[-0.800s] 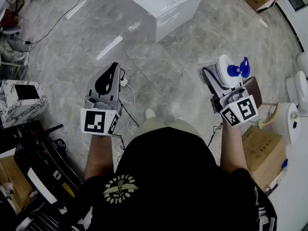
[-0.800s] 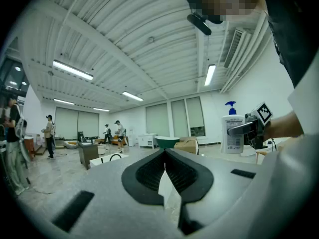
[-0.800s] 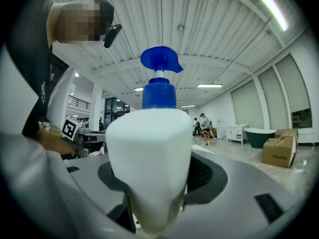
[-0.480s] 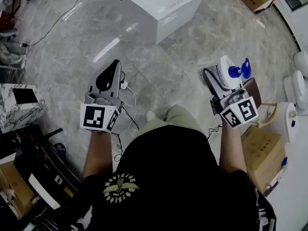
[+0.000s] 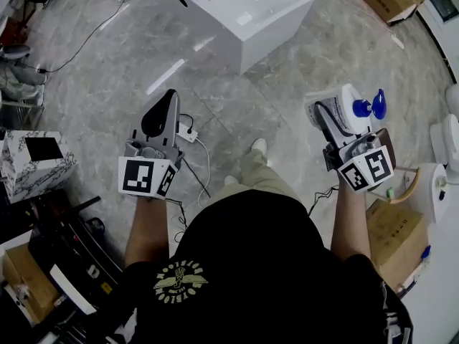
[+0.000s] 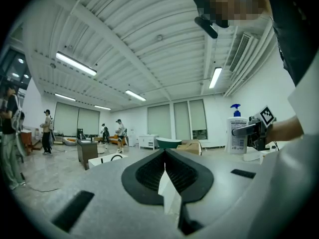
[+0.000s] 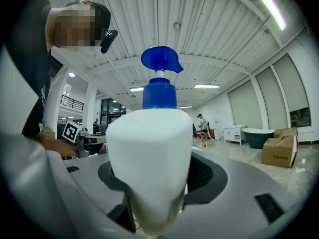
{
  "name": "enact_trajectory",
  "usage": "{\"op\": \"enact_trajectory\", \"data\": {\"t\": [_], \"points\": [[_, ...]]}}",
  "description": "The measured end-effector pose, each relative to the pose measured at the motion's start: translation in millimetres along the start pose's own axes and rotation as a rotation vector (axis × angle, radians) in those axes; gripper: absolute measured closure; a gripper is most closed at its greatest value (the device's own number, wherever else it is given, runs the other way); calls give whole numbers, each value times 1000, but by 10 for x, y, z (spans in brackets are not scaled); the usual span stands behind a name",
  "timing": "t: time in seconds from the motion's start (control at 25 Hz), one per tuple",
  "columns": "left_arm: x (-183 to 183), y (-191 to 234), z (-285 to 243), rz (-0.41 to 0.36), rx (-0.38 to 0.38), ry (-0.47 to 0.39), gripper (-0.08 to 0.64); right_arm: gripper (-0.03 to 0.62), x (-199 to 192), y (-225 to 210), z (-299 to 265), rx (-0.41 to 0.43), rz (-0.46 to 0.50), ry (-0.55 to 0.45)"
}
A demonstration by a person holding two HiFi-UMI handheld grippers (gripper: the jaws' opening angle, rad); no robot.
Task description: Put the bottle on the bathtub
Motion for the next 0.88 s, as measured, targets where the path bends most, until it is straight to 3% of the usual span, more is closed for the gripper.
{"op": "enact_trajectory", "data": {"t": [0.56,0.88], "points": [[183,431,-1114,-12,10,1,549,325,78,-807,-778,31,9,-14],[248,572,-1458,-2,87,4,549,325,143,-1250,-1184,92,2,-7]]}}
Point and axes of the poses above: the fingertips, and each gripper's own axes: z backward along the fingers, y to its left, x out of its top, the point moved 5 cm from there along z, backward along the fingers, and after that the axes turned 15 degrees about -x, right-handed, at the moved point
